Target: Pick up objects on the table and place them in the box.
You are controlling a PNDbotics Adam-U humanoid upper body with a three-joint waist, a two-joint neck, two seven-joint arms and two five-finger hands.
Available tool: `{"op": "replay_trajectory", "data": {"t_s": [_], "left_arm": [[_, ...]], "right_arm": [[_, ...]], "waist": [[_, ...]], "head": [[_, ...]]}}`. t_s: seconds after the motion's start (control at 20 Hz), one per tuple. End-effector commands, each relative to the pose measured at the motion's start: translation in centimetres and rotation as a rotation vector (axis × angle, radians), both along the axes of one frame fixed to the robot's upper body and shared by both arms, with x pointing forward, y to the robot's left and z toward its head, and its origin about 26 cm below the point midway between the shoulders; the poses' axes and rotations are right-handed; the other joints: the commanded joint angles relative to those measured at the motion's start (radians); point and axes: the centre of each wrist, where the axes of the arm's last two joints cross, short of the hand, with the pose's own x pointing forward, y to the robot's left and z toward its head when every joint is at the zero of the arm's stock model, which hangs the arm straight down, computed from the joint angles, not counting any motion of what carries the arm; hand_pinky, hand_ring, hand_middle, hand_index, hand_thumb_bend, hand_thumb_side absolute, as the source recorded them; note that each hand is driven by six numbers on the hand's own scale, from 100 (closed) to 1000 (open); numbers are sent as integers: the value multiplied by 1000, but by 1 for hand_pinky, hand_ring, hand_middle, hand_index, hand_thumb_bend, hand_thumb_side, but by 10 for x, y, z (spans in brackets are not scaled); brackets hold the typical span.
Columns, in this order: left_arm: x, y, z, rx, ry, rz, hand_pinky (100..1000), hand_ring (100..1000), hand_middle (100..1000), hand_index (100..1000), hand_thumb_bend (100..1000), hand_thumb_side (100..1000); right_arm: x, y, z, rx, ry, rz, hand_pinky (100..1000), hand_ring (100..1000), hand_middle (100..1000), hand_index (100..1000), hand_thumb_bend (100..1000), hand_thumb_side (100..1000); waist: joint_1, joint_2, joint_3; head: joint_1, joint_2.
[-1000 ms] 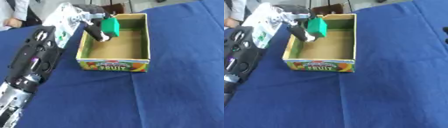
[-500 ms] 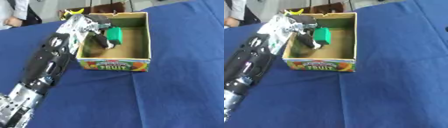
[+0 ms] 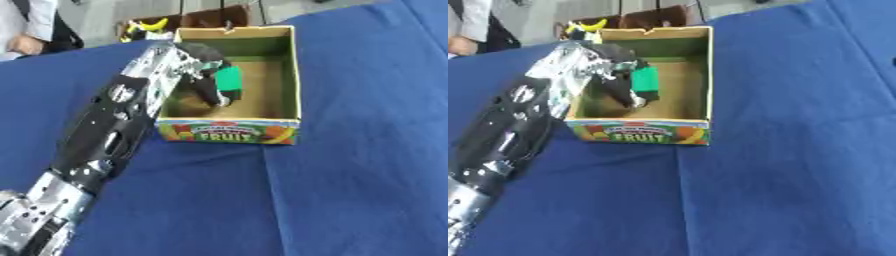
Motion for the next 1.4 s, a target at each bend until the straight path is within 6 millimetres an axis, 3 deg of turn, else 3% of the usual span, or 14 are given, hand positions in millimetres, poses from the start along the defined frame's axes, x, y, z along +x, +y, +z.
{"op": "replay_trajectory", "data": {"t_s": [0.05,0.1,0.2,0.3,0.35,0.65,0.85,1.0,1.05,1.1,1.2,1.4], "left_arm": [[-3,3,17,27,-42,6,620,784,883,1000,376,626],[-4,3,19,40,-53,10,641,797,893,1000,408,634],[-6,3,23,69,-84,31,677,825,921,1000,585,654],[-7,4,25,81,-105,51,683,832,929,1000,623,654],[-8,4,27,80,-119,55,691,840,945,1000,693,649],[-26,5,55,5,-300,10,676,839,932,1000,648,723],[-58,15,87,-89,-567,-33,669,842,916,1000,637,778],[-72,22,93,-159,-671,-42,669,842,916,1000,637,778],[-83,30,101,-218,-746,-39,602,809,859,1000,618,773],[-98,41,105,-297,-840,-45,598,806,857,1000,622,772],[-120,52,102,-422,-941,-60,580,799,845,996,634,774],[-150,71,87,-631,-985,-59,555,789,814,963,518,793]], "right_arm": [[-3,-1,9,-12,-33,2,865,896,771,908,100,1000],[-3,-1,9,-12,-33,3,865,896,770,908,100,1000],[-3,-1,9,-12,-31,3,865,896,770,908,100,1000],[-3,-1,8,-11,-29,2,865,896,770,908,100,1000],[-3,-1,8,-11,-28,2,865,896,770,908,100,1000],[-3,-2,7,-11,-26,-1,865,895,769,908,100,1000],[-3,-4,6,-8,-26,-13,864,896,770,908,100,1000],[-4,-5,6,-6,-27,-18,864,896,770,908,100,1000],[-4,-6,4,-2,-24,-25,865,895,769,908,100,1000],[-5,-8,4,4,-24,-33,865,895,769,908,100,1000],[-5,-8,3,11,-26,-41,865,895,769,908,100,1000],[-6,-10,3,17,-30,-50,865,895,770,908,100,1000]], "waist": [[-6,-20,4],[-6,-20,5],[-6,-21,8],[-7,-22,11],[-8,-23,13],[-13,-28,27],[-18,-34,47],[-20,-35,53],[-24,-37,66],[-28,-37,79],[-35,-37,95],[-48,-36,120]], "head": [[-2,5],[-2,6],[-2,7],[-3,6],[-4,6],[-10,17],[-17,34],[-21,39],[-28,45],[-33,49],[-39,54],[-49,56]]}}
